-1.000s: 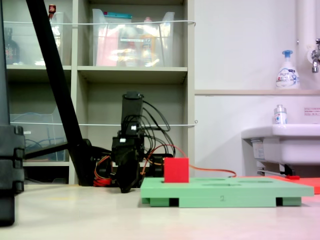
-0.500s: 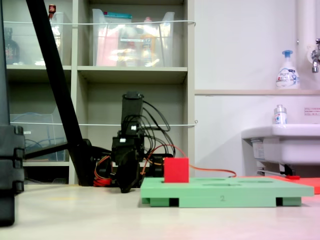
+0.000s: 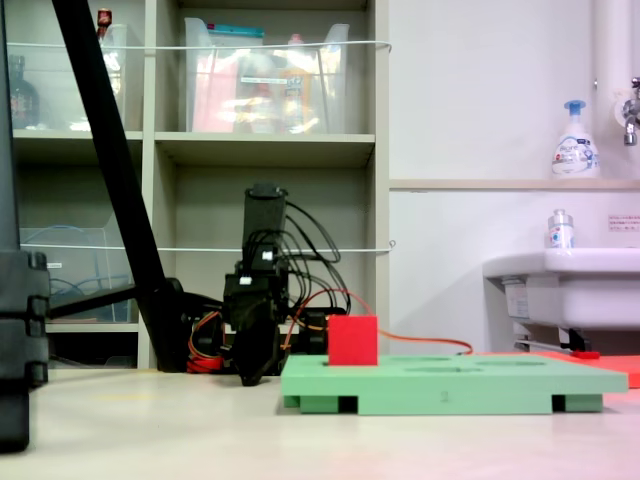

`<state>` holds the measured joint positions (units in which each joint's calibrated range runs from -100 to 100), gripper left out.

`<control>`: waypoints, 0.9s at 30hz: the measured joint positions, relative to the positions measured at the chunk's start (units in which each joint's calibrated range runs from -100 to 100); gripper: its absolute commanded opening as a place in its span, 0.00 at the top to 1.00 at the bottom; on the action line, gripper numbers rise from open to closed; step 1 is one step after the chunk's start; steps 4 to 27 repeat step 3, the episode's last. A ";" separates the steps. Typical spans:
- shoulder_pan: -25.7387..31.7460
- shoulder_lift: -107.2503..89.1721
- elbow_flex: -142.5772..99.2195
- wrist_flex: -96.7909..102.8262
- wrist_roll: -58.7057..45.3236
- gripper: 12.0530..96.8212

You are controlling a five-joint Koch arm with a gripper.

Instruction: Put the square block into the corresponding hole

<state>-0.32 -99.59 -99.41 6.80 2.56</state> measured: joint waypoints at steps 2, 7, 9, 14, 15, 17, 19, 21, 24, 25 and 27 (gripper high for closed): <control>0.00 0.00 0.00 0.00 0.00 0.55; 0.00 0.00 0.00 0.00 0.00 0.55; 0.00 0.00 0.00 0.00 0.00 0.55; 0.00 0.00 0.00 0.00 0.00 0.55; 0.00 0.00 0.00 0.00 0.00 0.55; 0.00 0.00 0.00 0.00 0.00 0.55; 0.00 0.00 0.00 0.00 0.00 0.55; 0.00 0.00 0.00 0.00 0.00 0.55; 0.00 0.00 0.00 0.00 0.00 0.55; 0.00 0.00 0.00 0.00 0.00 0.55; 0.00 0.00 0.00 0.00 0.00 0.55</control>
